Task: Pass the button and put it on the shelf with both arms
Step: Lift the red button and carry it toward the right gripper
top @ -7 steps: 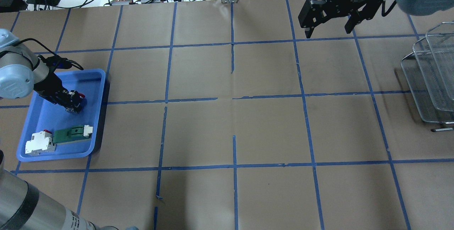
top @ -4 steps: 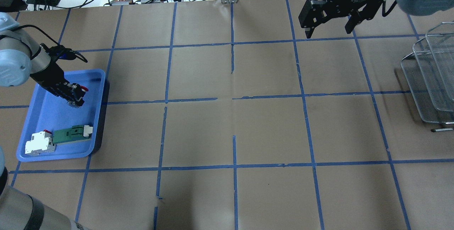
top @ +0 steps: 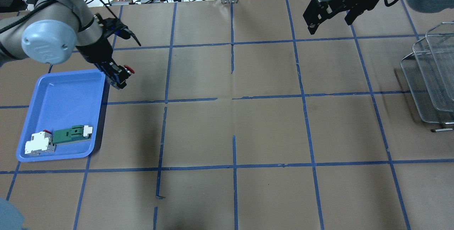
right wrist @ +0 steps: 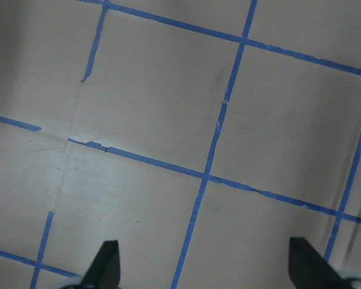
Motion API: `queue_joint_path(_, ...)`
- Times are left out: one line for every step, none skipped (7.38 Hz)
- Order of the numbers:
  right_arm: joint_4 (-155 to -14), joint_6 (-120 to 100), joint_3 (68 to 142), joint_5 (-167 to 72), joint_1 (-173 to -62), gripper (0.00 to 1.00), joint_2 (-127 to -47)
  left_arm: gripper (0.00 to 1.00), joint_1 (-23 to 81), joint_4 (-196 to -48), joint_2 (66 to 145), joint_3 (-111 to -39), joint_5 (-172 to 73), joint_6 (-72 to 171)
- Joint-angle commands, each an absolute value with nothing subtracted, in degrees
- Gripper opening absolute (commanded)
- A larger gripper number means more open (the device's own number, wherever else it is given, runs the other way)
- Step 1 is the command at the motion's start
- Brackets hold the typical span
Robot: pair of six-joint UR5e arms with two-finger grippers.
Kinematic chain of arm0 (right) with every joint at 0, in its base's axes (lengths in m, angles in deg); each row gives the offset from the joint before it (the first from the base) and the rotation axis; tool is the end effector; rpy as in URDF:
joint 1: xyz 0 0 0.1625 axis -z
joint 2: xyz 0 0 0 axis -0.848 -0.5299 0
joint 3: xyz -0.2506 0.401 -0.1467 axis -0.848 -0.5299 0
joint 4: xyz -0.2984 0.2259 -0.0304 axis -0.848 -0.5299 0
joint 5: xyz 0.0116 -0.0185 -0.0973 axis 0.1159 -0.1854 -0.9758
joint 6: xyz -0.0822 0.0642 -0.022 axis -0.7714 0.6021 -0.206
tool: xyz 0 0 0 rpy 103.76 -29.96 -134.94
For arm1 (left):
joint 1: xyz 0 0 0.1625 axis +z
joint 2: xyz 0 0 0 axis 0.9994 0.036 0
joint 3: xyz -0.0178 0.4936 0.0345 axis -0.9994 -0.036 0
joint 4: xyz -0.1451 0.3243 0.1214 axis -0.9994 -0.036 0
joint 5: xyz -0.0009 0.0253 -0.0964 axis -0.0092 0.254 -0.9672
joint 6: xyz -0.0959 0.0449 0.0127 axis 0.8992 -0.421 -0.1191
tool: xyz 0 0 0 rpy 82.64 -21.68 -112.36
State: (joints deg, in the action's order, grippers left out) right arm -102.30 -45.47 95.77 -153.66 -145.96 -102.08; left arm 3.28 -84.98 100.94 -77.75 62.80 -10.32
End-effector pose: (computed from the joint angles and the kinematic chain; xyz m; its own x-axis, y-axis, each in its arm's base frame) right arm 0.1278 -0.5105 0.5689 -0.9499 -0.3030 -0.0766 -0.2910 0.9469 -0.1368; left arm -0.0809 -0.5526 0.4070 -0.7666 0.6351 0.0946 0.6421 0.7584 0.1118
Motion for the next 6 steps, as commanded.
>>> queue_joint_path(-102.24, -57.87, 95.77, -143.32, -139.86, 1.0, -102.05, 0.0, -5.81, -84.36, 101.65, -73.25, 60.31, -10.7)
queue_joint_path(-100.76, -68.65, 95.77, -142.5, -136.95, 1.0, -102.4, 0.0, -7.5, -84.44, 101.65, -72.62, 60.3, -10.7)
queue_joint_path(-99.87, -75.02, 95.77, -142.05, -135.1, 1.0, -103.36, 0.0, -8.82, -84.44, 101.65, -72.53, 60.22, -10.87)
queue_joint_path(-99.86, -81.87, 95.77, -137.35, -133.43, 1.0, -103.37, 0.0, -10.57, -84.09, 101.56, -72.44, 60.22, -10.7)
queue_joint_path(-98.03, -86.73, 95.77, -130.95, -131.5, 1.0, -103.54, 0.0, -12.5, -81.65, 102.0, -71.75, 58.3, -10.7)
queue_joint_path(-93.58, -92.26, 95.77, -127.32, -131.48, 1.0, -103.98, 0.0, -13.22, -79.8, 102.44, -71.39, 53.24, -10.96)
